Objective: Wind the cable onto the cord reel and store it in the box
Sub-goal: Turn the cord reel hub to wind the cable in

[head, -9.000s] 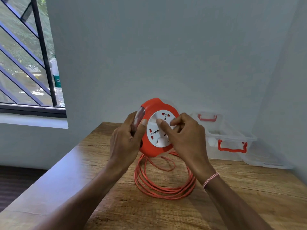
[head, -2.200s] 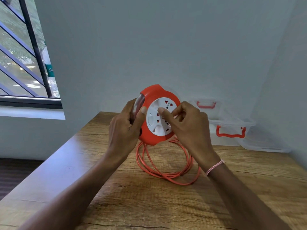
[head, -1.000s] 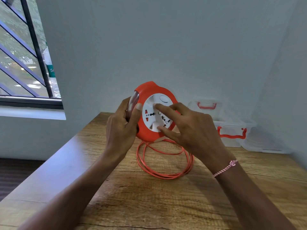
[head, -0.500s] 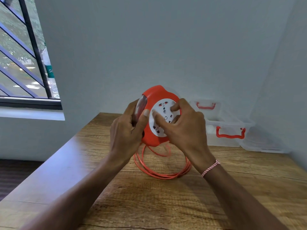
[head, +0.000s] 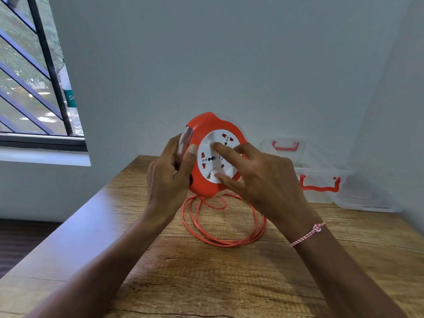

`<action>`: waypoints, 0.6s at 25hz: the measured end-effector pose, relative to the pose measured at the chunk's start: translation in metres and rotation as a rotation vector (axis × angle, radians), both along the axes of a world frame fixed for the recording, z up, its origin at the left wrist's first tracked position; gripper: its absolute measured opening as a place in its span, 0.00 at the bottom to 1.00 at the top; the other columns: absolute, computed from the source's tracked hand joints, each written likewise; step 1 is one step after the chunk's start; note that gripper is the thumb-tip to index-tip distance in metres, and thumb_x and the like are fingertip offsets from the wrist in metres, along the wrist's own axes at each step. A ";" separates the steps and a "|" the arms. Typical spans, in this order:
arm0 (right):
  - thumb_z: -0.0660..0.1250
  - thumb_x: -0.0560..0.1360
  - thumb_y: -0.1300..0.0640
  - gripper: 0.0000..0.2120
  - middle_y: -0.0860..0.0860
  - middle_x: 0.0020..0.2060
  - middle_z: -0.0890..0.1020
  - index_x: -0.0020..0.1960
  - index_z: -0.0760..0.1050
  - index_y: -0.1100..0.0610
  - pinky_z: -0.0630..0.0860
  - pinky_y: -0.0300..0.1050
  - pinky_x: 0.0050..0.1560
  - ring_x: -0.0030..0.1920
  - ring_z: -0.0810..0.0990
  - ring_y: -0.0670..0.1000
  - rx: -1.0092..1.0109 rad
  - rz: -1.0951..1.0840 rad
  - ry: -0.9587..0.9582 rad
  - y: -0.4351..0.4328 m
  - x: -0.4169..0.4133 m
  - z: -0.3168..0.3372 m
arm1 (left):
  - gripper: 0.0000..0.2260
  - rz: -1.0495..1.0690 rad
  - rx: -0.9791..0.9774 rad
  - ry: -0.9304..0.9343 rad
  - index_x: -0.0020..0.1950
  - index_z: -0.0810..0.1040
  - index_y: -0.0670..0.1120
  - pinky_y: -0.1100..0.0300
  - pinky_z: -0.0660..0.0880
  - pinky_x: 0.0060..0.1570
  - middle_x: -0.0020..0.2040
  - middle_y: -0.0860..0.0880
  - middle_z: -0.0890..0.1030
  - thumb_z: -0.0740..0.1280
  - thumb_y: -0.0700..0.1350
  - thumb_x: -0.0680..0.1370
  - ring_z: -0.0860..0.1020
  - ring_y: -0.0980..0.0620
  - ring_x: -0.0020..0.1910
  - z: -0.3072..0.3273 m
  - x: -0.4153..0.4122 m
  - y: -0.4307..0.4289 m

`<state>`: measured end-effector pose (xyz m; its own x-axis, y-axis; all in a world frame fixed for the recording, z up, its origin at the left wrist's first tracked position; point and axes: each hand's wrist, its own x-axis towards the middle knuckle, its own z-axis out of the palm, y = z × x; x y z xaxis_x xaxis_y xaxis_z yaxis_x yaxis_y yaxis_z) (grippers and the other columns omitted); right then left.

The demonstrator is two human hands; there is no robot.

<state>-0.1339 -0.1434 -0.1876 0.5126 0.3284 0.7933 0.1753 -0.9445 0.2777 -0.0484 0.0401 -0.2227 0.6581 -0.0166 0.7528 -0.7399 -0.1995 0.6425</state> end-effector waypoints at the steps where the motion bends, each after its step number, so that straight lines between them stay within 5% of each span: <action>1: 0.70 0.79 0.39 0.28 0.54 0.52 0.88 0.76 0.74 0.49 0.72 0.40 0.31 0.36 0.86 0.55 -0.014 -0.002 -0.008 0.002 0.000 -0.001 | 0.17 -0.004 0.000 0.002 0.65 0.69 0.80 0.36 0.86 0.42 0.46 0.40 0.87 0.55 0.78 0.78 0.89 0.45 0.41 0.000 0.000 0.000; 6: 0.66 0.77 0.33 0.30 0.50 0.42 0.89 0.73 0.76 0.48 0.81 0.43 0.36 0.36 0.87 0.53 0.180 0.000 -0.005 0.012 0.001 0.000 | 0.31 0.026 0.032 -0.016 0.76 0.72 0.61 0.37 0.84 0.37 0.35 0.46 0.83 0.54 0.76 0.80 0.85 0.48 0.33 0.000 -0.002 -0.001; 9: 0.67 0.72 0.28 0.30 0.47 0.36 0.87 0.62 0.79 0.49 0.82 0.42 0.35 0.34 0.86 0.46 0.642 0.047 0.043 0.024 0.006 -0.002 | 0.34 0.059 0.061 -0.052 0.78 0.73 0.54 0.39 0.83 0.35 0.33 0.47 0.81 0.53 0.74 0.81 0.84 0.48 0.31 -0.002 -0.005 -0.004; 13: 0.74 0.74 0.35 0.23 0.52 0.30 0.87 0.51 0.74 0.52 0.73 0.37 0.22 0.24 0.83 0.50 1.449 0.293 0.360 0.031 0.011 0.002 | 0.30 0.075 0.079 -0.071 0.76 0.75 0.51 0.40 0.83 0.35 0.34 0.48 0.82 0.58 0.69 0.83 0.84 0.48 0.32 -0.004 -0.007 -0.007; 15: 0.71 0.74 0.32 0.23 0.49 0.32 0.87 0.49 0.76 0.52 0.77 0.39 0.26 0.25 0.83 0.48 1.244 0.195 0.306 0.025 0.010 0.001 | 0.27 0.082 0.077 -0.053 0.76 0.75 0.53 0.39 0.83 0.35 0.34 0.48 0.83 0.58 0.65 0.83 0.84 0.47 0.33 -0.003 -0.004 -0.005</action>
